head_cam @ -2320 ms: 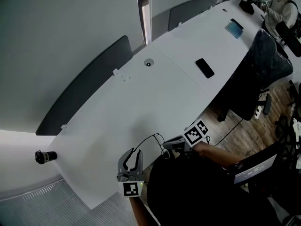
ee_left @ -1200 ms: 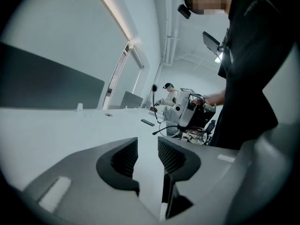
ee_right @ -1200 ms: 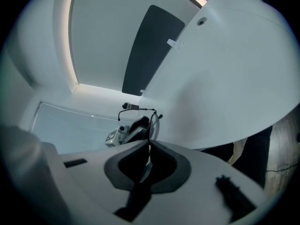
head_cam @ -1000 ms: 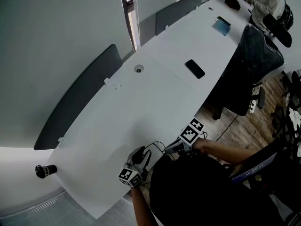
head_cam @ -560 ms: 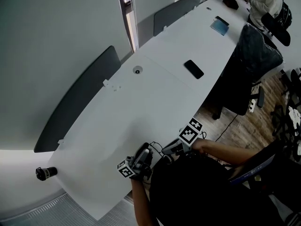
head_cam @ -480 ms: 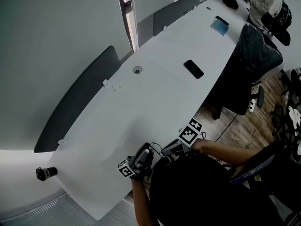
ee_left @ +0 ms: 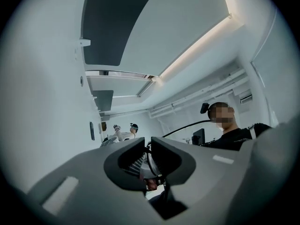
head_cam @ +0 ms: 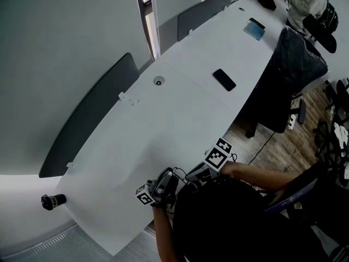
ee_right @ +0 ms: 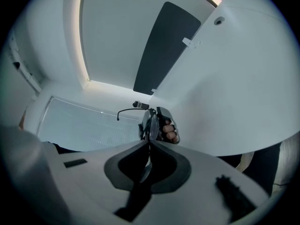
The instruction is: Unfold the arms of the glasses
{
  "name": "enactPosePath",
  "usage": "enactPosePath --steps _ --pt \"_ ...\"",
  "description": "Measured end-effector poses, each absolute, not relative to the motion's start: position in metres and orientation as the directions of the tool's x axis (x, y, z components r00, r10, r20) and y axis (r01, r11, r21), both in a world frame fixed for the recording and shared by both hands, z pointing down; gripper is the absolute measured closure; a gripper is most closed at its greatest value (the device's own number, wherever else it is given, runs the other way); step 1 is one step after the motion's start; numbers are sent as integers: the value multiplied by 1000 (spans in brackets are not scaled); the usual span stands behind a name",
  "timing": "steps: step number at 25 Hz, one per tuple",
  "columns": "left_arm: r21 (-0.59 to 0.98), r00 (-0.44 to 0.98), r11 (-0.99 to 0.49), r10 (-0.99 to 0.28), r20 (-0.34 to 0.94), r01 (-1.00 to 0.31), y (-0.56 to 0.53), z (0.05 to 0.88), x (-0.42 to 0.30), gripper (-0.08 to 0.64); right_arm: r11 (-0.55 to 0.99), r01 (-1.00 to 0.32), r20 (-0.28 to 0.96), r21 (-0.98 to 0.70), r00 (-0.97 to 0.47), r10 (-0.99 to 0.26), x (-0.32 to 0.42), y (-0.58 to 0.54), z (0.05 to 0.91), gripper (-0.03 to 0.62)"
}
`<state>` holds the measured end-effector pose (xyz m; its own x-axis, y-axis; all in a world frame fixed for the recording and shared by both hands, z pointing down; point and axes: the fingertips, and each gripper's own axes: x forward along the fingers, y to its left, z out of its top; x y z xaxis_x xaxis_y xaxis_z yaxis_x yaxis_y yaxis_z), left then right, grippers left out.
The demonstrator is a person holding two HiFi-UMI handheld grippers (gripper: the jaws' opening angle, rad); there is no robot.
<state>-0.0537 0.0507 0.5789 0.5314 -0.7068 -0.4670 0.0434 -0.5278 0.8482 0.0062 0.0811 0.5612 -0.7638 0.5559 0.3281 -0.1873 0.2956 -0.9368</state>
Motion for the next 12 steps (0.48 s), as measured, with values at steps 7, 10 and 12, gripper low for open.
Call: enactPosePath --steps 7,10,12 --pt "844 509 -535 -719 -472 27 51 576 -62 517 299 -197 336 -934 -770 542 5 76 565 575" --pt "851 502 -526 -735 -455 1 52 580 -68 517 313 -210 352 -926 -778 521 4 68 568 574" --pt "852 496 -524 -743 -450 -12 54 577 -71 518 318 -220 361 -922 -782 508 5 65 569 575"
